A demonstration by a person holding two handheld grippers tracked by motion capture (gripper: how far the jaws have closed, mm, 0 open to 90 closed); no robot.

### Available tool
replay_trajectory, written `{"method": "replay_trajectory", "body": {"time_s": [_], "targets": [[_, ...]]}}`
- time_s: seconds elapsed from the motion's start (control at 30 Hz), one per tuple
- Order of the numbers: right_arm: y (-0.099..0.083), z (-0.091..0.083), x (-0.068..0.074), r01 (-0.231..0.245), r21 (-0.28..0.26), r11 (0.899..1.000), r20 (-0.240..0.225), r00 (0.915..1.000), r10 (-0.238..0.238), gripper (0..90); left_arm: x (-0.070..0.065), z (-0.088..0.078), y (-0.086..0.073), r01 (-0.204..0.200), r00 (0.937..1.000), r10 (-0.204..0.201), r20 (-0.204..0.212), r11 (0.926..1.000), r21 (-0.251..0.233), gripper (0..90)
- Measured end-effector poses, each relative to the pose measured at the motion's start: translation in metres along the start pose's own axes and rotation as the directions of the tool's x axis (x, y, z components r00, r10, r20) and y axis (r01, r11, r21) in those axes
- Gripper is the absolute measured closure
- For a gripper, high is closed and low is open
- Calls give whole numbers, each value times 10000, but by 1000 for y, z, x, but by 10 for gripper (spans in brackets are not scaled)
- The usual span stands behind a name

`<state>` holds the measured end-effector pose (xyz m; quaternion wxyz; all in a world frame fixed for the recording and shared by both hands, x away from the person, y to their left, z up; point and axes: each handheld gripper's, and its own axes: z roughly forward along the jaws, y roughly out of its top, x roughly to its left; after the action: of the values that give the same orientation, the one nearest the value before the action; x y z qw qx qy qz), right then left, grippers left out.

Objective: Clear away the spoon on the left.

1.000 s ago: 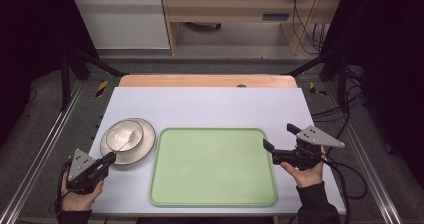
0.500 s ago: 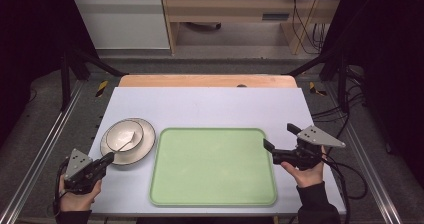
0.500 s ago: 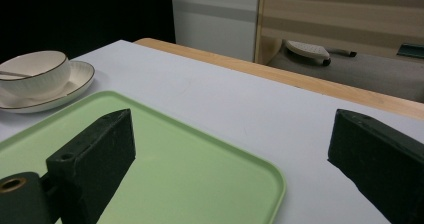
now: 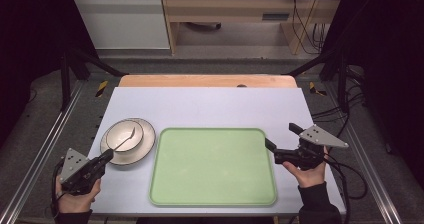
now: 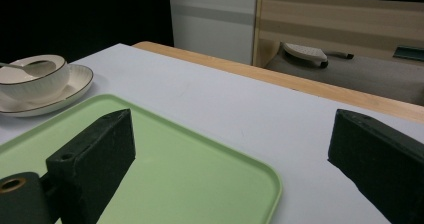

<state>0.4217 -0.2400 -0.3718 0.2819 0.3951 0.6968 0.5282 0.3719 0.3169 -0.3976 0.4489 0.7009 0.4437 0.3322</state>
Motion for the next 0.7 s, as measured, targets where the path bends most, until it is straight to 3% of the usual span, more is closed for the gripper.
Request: {"method": "replay_trajectory", "body": {"time_s": [0.33,0.7], "targets": [[1,-1,-1,-49,-33,10000,36,10000,49,49,-13,-6,12,-50,10000,52,23,9980,-627,881],[1,-2,-2,-95,-90,9999,94,9999,96,48,-36,-7,25,-779,9970,779,-35,9921,-979,881]]}}
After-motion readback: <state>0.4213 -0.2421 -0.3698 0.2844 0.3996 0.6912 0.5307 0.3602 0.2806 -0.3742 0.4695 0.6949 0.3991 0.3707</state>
